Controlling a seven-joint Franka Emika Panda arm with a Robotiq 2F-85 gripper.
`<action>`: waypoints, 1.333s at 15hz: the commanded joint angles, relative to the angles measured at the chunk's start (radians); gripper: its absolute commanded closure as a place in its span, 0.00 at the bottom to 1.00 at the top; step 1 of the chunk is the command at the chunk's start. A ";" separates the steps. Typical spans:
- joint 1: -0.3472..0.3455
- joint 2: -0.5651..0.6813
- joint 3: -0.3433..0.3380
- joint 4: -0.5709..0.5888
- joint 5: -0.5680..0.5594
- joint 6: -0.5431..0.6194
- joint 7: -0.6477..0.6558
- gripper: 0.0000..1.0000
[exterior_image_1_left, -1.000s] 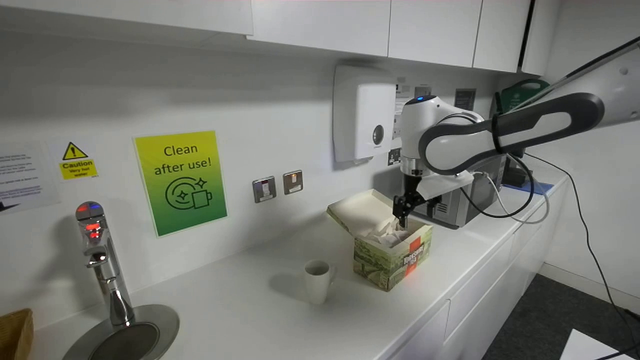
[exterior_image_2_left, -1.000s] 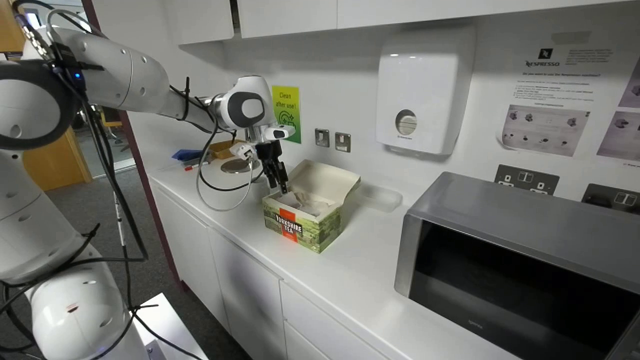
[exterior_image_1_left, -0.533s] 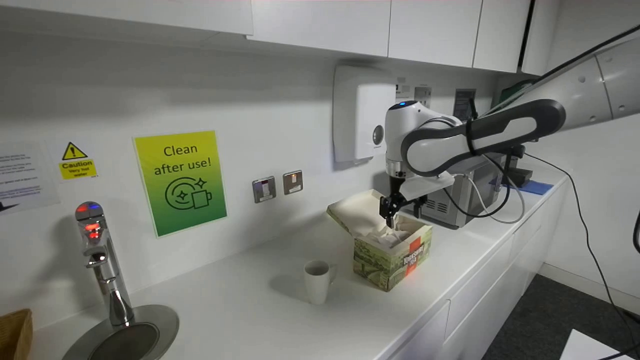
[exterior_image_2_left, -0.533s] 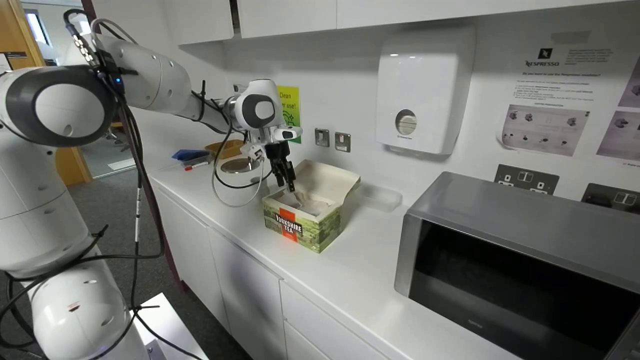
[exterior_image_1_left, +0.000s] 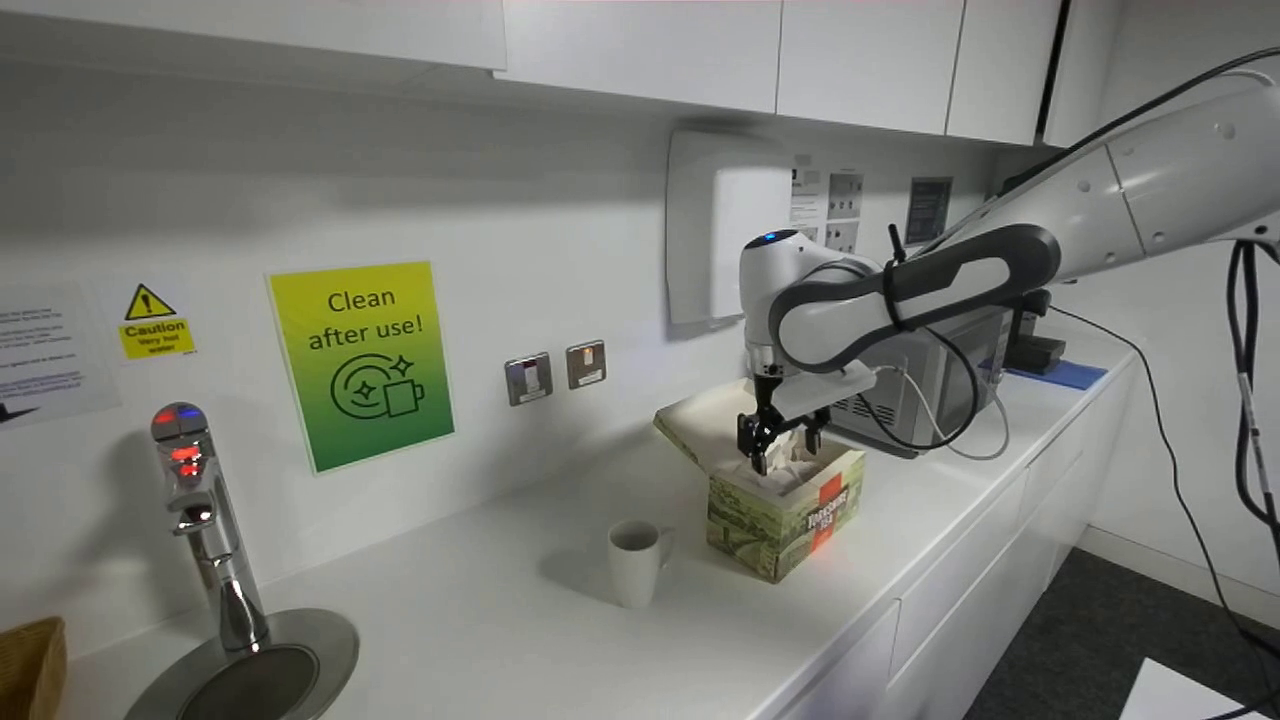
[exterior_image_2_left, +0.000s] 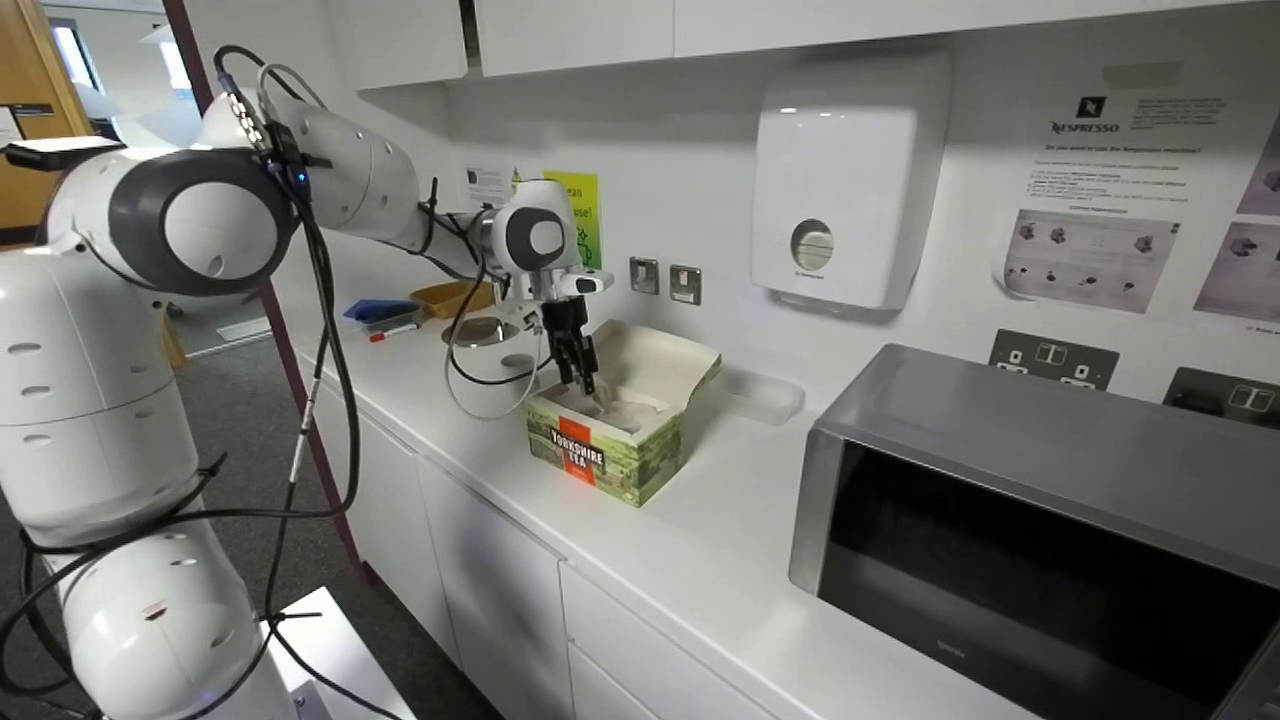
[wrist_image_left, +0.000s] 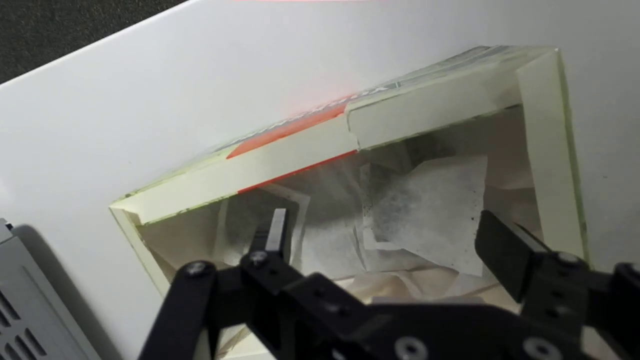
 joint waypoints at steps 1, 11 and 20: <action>0.035 0.035 -0.033 0.058 -0.014 -0.042 0.021 0.00; 0.077 0.078 -0.049 0.094 -0.019 -0.062 0.022 0.00; 0.076 0.084 -0.065 0.098 -0.013 -0.068 0.018 0.26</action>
